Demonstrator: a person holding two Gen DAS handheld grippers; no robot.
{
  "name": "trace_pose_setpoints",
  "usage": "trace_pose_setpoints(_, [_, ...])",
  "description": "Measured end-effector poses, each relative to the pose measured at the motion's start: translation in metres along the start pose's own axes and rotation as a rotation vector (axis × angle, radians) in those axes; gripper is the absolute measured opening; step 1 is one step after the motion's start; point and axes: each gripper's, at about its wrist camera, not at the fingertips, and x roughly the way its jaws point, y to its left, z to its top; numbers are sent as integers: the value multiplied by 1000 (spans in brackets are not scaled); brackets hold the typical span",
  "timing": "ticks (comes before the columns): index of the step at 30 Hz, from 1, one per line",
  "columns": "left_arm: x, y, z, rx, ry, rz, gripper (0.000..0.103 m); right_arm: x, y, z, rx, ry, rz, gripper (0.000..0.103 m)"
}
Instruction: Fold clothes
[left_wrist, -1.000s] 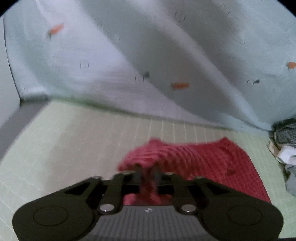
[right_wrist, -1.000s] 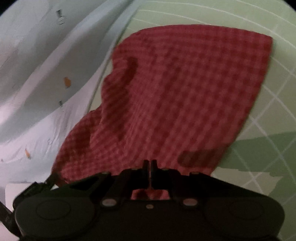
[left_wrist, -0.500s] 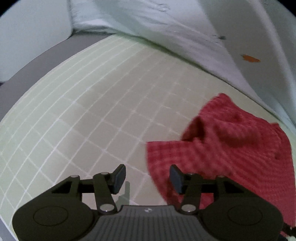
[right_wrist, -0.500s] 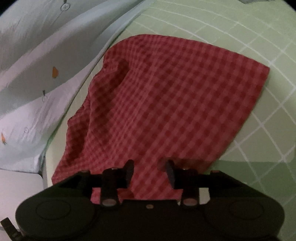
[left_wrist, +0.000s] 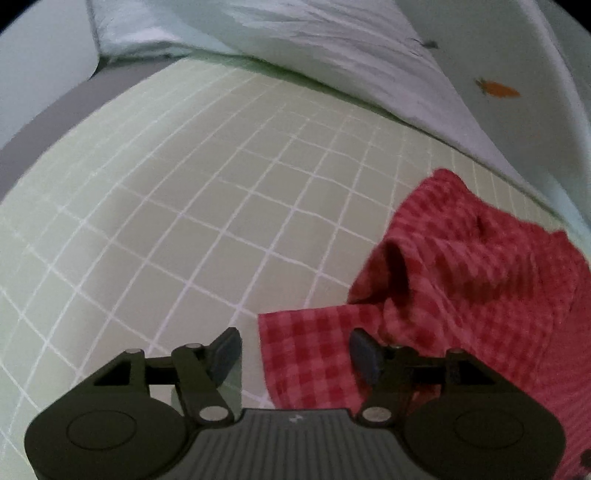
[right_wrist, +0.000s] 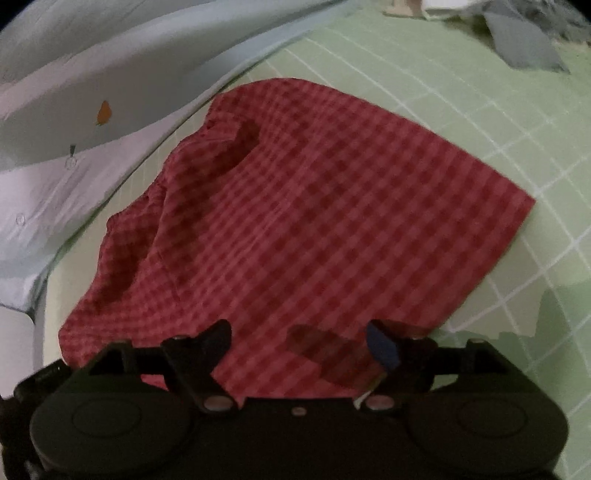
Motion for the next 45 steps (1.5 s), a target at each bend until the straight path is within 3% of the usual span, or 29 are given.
trace_pose_setpoints(2, [-1,-5,-4,42,-14,36,49,1,3,0,-14,-3,-4,84])
trace_pose_setpoints(4, [-4,-7,-8,75,-31,79,11,2,4,-1,-21,0,-7,84])
trace_pose_setpoints(5, [-6,-3,-10,53,-23,68,3,3,5,-1,-25,2,-7,84])
trace_pose_setpoints(7, [-10,5,-13,10,-9,49,3,4,7,-3,-30,6,-10,84])
trace_pose_setpoints(9, [-22,18,-26,-25,6,76,2,3,8,-5,-40,4,-10,84])
trace_pose_setpoints(20, [-82,85,-100,-198,73,241,4,-12,-16,-2,-73,-40,-66,86])
trace_pose_setpoints(23, [-93,90,-105,-240,55,225,11,-17,-31,9,-70,-70,-109,89])
trace_pose_setpoints(25, [-101,87,-106,-240,30,219,28,-21,-43,12,-78,-99,-152,90])
trace_pose_setpoints(29, [-113,65,-101,-198,-23,182,50,-20,-69,25,-93,-142,-230,89])
trace_pose_setpoints(32, [-117,47,-103,-167,-41,154,56,-15,-83,36,-96,-176,-229,80])
trace_pose_setpoints(34, [-117,33,-105,-142,-39,143,56,-13,-84,39,-135,-191,-213,56])
trace_pose_setpoints(36, [-119,23,-107,-127,-36,124,56,-12,-83,42,-181,-193,-199,18])
trace_pose_setpoints(38, [-121,15,-108,-109,-33,108,56,-13,-87,40,-187,-181,-173,3])
trace_pose_setpoints(42, [-120,7,-106,-79,-40,110,56,-47,-94,22,-182,-242,-253,2])
trace_pose_setpoints(45, [-116,5,-103,-70,-32,106,57,-59,-102,11,-200,-212,-363,8])
